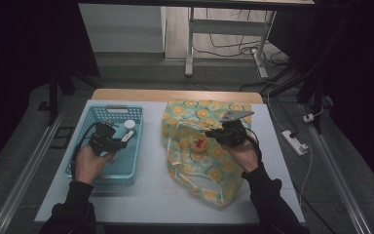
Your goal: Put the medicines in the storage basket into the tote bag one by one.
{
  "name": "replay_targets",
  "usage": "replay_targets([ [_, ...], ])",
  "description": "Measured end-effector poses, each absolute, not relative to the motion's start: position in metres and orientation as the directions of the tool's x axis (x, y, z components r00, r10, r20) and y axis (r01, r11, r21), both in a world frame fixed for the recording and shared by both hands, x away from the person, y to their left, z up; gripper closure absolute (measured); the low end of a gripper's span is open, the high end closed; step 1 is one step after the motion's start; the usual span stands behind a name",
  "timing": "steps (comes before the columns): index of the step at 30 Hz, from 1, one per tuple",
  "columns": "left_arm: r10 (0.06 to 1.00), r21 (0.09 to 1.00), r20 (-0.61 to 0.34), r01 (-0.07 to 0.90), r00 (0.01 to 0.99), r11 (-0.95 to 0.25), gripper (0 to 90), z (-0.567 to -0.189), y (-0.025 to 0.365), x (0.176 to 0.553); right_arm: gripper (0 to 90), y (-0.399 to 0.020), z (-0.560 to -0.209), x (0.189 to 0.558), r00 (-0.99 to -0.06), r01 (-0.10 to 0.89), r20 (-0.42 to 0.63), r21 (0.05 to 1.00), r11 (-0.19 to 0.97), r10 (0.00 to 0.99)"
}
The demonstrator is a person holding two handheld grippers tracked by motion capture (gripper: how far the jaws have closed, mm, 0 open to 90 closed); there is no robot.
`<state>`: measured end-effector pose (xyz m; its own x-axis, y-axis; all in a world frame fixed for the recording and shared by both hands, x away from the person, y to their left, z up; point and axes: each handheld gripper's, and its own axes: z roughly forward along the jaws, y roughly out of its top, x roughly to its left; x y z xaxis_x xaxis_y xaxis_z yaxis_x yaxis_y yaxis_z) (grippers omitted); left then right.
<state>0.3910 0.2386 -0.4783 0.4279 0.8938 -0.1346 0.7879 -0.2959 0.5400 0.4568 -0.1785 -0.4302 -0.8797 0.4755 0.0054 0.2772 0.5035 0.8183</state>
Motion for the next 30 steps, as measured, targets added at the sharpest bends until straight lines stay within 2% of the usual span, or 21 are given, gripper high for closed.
replay_targets([
  [12, 0.87, 0.619, -0.152, 0.731, 0.47, -0.287, 70.9, -0.445, 0.234, 0.378, 89.8, -0.179, -0.43, 0.457, -0.88, 0.276, 0.003, 0.818, 0.505, 0.476],
  [30, 0.803, 0.669, -0.175, 0.667, 0.57, -0.328, 70.9, -0.416, 0.201, 0.363, 89.8, -0.179, -0.428, 0.456, -0.879, 0.275, 0.004, 0.821, 0.5, 0.477],
])
